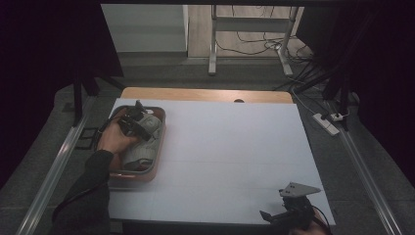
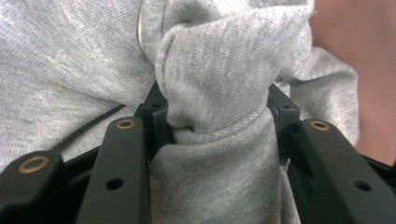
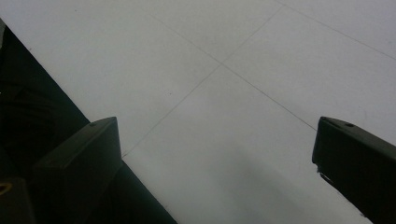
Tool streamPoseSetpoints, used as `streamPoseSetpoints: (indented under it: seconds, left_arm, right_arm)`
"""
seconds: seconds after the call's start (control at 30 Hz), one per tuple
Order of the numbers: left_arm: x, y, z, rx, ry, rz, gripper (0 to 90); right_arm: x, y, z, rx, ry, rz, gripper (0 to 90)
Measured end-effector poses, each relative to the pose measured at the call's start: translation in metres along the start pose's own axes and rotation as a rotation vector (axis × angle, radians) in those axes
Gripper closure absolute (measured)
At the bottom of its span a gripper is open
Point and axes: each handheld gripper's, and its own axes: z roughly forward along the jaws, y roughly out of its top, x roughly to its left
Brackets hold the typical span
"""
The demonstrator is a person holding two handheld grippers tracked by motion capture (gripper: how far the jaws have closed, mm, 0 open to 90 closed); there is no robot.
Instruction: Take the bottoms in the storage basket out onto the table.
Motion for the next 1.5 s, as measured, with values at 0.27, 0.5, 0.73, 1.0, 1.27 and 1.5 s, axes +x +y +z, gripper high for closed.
streamPoseSetpoints:
  seconds: [0.27, 0.5, 0.73, 1.0, 1.27, 1.5]
  left_arm:
    - [-0.002, -0.004, -0.031, -0.084, 0.006, 0.031, 54.4]
    - [-0.005, -0.005, -0.052, -0.134, 0.012, 0.039, 54.3]
    - [-0.008, -0.004, -0.071, -0.143, 0.005, 0.041, 54.0]
    - [-0.010, -0.003, -0.091, -0.168, 0.027, 0.061, 53.7]
    - [-0.011, -0.005, -0.110, -0.205, 0.047, 0.073, 53.3]
    - [-0.012, -0.006, -0.128, -0.249, 0.042, 0.077, 53.2]
  right_arm:
    - [0.000, 0.000, 0.000, 0.001, -0.001, -0.002, 1.5]
    - [0.000, 0.000, 0.000, 0.002, -0.002, -0.002, 1.5]
    - [0.000, 0.000, 0.000, 0.005, -0.002, -0.003, 1.5]
    - [0.000, 0.000, 0.001, 0.006, -0.001, -0.005, 1.5]
    - [0.000, 0.000, 0.001, 0.007, 0.000, -0.007, 1.5]
    - [0.000, 0.000, 0.001, 0.008, 0.000, -0.007, 1.5]
